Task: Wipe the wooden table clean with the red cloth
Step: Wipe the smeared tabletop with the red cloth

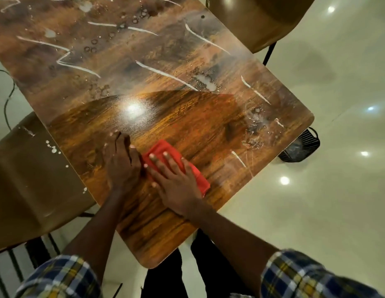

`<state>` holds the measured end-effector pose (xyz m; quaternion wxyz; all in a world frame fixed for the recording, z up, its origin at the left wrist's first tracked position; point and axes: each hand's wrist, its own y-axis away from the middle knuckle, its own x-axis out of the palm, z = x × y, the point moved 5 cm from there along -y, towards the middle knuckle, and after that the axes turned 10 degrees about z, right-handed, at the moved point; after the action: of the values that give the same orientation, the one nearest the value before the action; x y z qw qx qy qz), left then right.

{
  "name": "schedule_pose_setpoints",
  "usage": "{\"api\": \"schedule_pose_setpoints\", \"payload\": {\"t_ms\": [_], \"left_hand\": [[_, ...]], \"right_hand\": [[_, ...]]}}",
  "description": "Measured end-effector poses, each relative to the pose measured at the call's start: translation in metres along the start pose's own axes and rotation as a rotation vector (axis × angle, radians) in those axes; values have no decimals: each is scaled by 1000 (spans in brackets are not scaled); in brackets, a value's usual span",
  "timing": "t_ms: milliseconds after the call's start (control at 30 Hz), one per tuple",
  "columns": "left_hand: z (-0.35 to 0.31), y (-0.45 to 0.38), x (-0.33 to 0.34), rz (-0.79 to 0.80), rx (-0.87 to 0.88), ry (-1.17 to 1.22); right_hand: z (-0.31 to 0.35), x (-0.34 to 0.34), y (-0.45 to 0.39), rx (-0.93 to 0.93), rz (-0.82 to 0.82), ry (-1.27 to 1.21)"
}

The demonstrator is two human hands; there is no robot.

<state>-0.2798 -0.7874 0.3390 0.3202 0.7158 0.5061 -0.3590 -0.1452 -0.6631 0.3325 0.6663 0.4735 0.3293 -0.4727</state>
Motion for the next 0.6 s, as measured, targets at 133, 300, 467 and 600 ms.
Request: {"api": "schedule_pose_setpoints", "payload": {"t_ms": [133, 300, 467, 600], "left_hand": [[-5, 2, 4, 31, -5, -95], [-5, 4, 5, 44, 10, -210], [-10, 6, 4, 61, 2, -309], [-35, 8, 10, 48, -35, -313]], "right_hand": [[-75, -21, 25, -45, -5, 81], [-210, -61, 58, 488, -111, -86], [-121, -31, 48, 440, -89, -52], [-23, 11, 60, 87, 26, 11]]}}
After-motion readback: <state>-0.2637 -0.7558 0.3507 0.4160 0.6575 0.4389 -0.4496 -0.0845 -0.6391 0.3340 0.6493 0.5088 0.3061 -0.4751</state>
